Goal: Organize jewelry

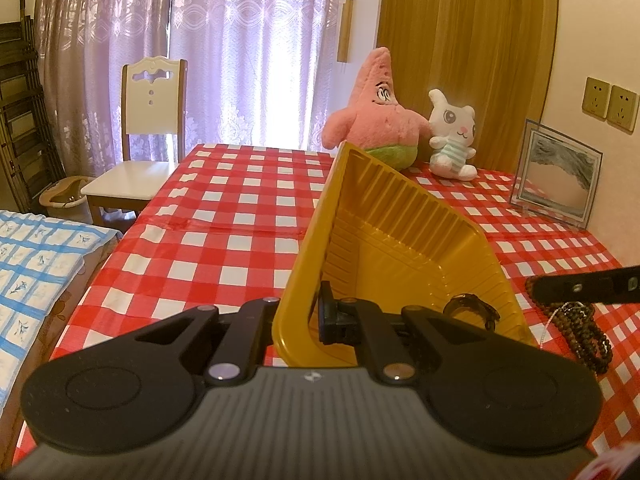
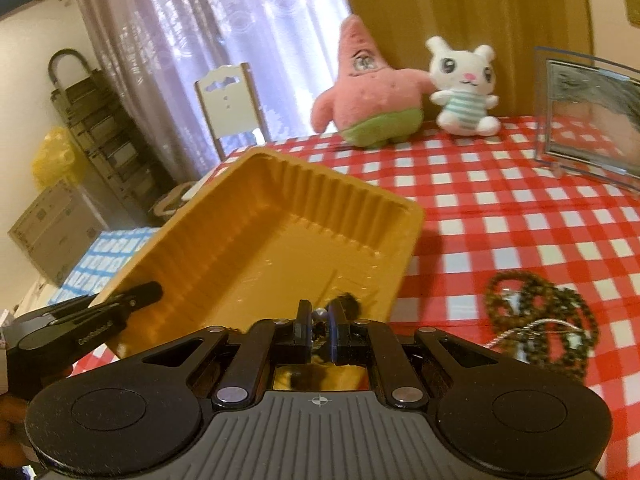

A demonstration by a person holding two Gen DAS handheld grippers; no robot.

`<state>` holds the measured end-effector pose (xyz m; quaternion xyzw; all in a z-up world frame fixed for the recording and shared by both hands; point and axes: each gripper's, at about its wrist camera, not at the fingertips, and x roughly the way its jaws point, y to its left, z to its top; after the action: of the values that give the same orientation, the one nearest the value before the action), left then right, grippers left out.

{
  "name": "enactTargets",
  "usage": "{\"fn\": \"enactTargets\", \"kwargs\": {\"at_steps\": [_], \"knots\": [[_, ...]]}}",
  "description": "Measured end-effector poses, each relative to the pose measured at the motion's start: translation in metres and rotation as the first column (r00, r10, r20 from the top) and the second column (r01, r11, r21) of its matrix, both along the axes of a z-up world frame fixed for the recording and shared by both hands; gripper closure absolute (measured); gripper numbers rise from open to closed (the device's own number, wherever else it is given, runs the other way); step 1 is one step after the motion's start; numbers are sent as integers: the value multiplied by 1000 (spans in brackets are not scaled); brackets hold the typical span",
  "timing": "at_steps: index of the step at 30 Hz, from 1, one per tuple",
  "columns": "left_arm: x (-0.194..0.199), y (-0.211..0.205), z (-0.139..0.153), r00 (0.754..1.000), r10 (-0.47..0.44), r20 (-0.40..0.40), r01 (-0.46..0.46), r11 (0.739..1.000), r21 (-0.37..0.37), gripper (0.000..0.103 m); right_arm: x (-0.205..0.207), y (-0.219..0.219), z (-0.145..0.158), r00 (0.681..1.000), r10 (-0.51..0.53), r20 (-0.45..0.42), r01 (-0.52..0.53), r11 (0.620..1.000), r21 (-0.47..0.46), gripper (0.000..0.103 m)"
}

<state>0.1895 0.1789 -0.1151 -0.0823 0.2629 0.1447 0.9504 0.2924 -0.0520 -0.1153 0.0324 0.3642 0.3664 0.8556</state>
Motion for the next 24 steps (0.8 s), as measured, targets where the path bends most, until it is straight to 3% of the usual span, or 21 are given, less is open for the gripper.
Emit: {"fn": "enactTargets", "kwargs": {"at_steps": [15, 24], "knots": [[4, -3, 2, 1000, -3, 0, 3, 1000, -7, 97, 10, 55, -28, 997, 58, -45, -59, 998, -26, 95], [5, -5, 2, 1000, -3, -2, 3, 1000, -4, 97, 8, 52, -25, 996, 60, -59, -59, 998, 7, 92]]}}
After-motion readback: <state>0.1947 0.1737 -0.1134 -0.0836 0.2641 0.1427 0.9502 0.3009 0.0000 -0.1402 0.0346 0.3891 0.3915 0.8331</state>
